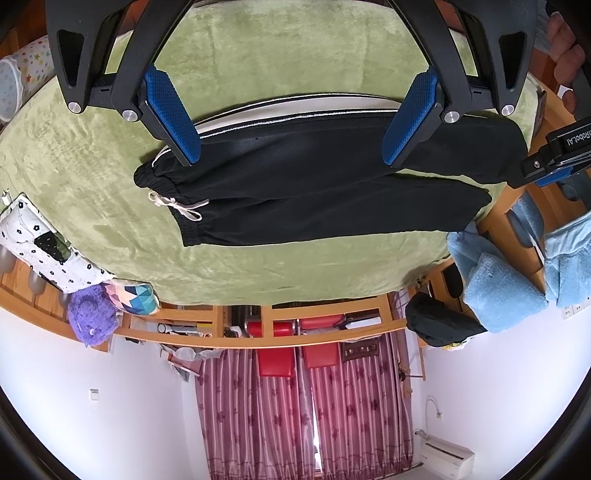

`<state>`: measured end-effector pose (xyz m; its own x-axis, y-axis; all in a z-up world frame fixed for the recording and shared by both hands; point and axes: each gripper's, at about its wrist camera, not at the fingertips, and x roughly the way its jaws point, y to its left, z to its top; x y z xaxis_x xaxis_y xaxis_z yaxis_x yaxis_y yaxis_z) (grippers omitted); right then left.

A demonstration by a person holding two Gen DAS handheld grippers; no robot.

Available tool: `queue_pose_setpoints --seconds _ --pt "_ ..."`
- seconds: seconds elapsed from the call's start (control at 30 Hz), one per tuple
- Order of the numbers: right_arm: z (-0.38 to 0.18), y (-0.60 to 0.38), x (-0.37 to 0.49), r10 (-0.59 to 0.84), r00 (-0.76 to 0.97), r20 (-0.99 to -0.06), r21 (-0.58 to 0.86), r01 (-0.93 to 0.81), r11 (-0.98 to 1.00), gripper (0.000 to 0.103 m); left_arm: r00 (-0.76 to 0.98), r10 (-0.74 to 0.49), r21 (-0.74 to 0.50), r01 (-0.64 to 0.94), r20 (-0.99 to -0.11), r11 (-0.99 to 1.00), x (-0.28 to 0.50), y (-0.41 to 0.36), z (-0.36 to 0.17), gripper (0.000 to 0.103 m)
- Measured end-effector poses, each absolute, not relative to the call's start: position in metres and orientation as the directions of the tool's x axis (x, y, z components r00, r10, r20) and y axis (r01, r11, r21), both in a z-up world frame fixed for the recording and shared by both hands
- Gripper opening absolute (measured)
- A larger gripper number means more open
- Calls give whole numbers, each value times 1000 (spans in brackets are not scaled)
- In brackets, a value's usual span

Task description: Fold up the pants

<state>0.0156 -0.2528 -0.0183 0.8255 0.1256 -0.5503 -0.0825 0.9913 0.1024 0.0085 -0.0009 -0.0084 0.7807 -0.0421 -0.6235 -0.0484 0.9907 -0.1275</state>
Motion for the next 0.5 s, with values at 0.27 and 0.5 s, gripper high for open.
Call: queue_pose_setpoints --seconds 0.27,0.5 --pt "-18 -253 15 122 830 -543 100 -81 992 98 781 -48 -132 -45 -623 990 9 -2 -9 92" --pt "-20 -258 17 105 836 -538 99 -61 993 98 782 -50 -133 -43 -621 990 9 -3 -9 92"
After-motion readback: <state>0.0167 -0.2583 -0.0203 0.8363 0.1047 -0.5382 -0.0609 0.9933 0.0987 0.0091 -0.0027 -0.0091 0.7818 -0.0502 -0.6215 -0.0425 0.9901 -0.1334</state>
